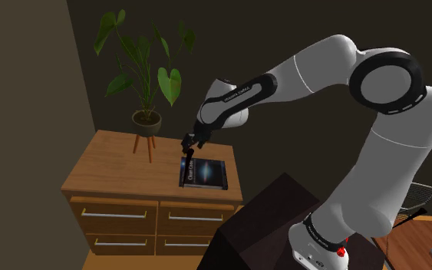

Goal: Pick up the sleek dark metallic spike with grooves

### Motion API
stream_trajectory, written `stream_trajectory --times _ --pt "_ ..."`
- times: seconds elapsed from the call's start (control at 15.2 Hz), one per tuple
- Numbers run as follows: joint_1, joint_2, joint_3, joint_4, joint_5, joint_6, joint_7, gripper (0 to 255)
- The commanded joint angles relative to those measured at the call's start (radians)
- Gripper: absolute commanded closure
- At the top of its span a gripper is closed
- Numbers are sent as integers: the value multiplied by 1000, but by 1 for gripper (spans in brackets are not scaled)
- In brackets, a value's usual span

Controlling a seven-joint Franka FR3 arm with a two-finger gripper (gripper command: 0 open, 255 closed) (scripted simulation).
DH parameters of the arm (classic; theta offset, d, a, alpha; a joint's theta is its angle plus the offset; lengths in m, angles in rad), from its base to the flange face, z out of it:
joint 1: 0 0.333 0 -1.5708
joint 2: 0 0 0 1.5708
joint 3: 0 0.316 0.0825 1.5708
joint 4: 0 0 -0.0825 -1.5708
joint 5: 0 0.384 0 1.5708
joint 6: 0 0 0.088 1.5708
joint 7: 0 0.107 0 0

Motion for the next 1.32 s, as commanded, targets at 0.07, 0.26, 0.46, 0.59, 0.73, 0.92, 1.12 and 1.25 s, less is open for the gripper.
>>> stream_trajectory --times 0.07,0.26,0.46,0.59,0.73,0.92,1.12,1.25 --pt "-1 38 6 8 11 31 -13 0" --pt "-4 73 12 10 23 64 -28 0" --pt "-7 92 16 12 29 80 -36 0" --pt "-6 92 16 11 29 82 -36 255" --pt "-6 92 17 11 29 82 -36 255" --pt "-6 92 17 10 29 83 -36 255" --pt "-7 92 16 12 29 80 -36 255" --pt "-4 68 11 9 21 59 -26 255"
